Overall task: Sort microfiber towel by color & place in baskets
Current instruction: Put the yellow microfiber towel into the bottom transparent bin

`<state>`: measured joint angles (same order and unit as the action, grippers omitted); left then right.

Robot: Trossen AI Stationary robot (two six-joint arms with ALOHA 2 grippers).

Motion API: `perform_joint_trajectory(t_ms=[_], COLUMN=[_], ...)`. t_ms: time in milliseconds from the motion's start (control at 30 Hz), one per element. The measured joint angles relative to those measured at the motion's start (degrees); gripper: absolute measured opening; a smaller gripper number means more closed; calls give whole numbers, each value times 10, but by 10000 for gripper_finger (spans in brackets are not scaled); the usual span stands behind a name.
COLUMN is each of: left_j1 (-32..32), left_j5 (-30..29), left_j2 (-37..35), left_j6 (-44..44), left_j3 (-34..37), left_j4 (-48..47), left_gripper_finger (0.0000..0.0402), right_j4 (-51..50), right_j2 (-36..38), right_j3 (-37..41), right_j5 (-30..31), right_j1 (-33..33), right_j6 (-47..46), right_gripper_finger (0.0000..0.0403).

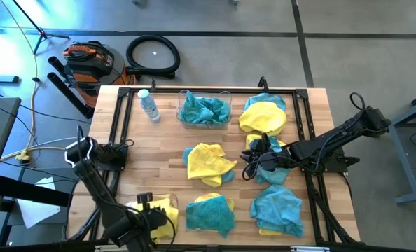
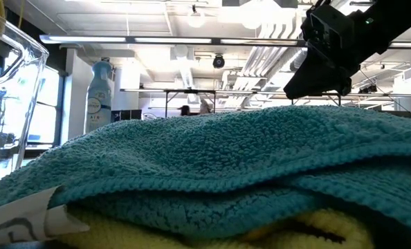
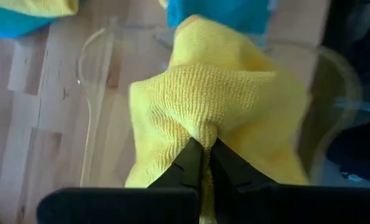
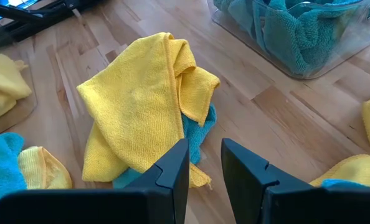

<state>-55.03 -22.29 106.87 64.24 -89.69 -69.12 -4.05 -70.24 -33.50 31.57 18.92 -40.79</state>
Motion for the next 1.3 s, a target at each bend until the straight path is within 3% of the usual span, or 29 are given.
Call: perform_joint_trajectory(t_ms=[500, 1000, 1300], left_j1=[14, 15, 17], left_j5=[2, 15, 23], left_j2=[-1, -8, -92], left_j6=[31, 3, -28], left_j3=[161, 176, 176], left_j4=[159, 163, 157], left_gripper_finger=[11, 99, 106], right_j4=[0, 0, 0], right_j2=[0, 0, 0], right_j3=[0, 0, 0], right_j5=[0, 12, 12], right_j1=[9, 18, 18], right_j6=[-14, -23, -23], right_gripper_finger=[87, 87, 87])
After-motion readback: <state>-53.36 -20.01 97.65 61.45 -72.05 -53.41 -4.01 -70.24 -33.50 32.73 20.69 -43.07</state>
